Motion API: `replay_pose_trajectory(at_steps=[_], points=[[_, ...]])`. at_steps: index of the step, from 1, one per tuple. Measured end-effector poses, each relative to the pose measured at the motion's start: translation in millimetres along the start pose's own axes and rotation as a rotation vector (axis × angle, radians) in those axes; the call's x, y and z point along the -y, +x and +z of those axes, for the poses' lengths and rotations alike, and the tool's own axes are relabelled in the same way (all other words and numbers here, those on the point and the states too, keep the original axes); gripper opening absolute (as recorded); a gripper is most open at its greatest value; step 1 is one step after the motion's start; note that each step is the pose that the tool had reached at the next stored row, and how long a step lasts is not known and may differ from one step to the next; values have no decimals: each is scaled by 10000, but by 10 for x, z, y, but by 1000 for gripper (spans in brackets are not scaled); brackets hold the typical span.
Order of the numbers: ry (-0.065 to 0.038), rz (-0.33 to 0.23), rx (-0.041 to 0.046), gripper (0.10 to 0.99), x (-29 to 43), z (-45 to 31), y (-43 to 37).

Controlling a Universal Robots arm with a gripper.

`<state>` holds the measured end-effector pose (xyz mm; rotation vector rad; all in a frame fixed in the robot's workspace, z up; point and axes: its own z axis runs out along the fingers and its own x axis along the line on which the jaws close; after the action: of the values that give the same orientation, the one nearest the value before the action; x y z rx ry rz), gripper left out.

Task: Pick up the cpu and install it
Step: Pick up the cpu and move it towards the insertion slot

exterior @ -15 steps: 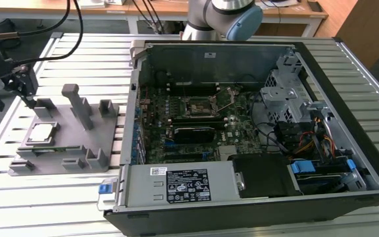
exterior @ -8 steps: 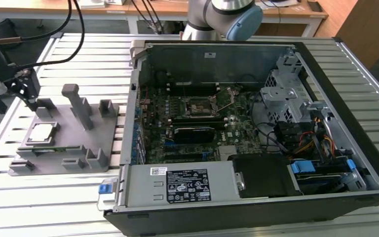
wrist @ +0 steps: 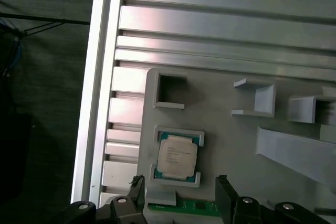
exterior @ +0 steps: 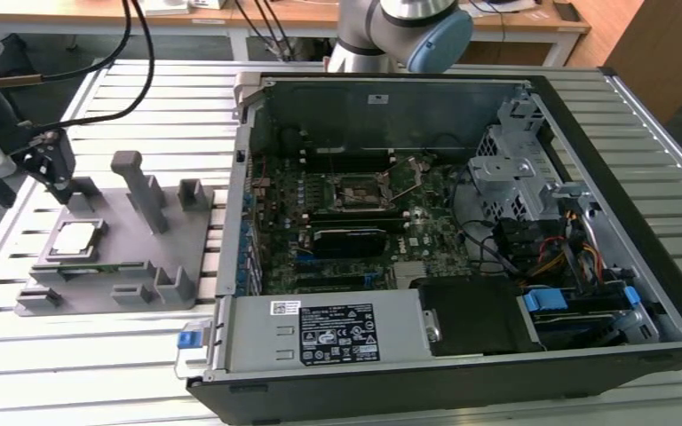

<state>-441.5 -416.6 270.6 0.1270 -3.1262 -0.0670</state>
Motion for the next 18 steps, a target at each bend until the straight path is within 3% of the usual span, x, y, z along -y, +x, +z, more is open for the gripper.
replay_pose_trajectory(at_steps=[13, 15, 16, 18], points=[[4, 60, 2, 647, 5, 112, -2], [9, 69, -1, 659, 6, 117, -3], [9, 73, 0, 718, 6, 121, -3], [9, 80, 2, 718, 6, 127, -3]])
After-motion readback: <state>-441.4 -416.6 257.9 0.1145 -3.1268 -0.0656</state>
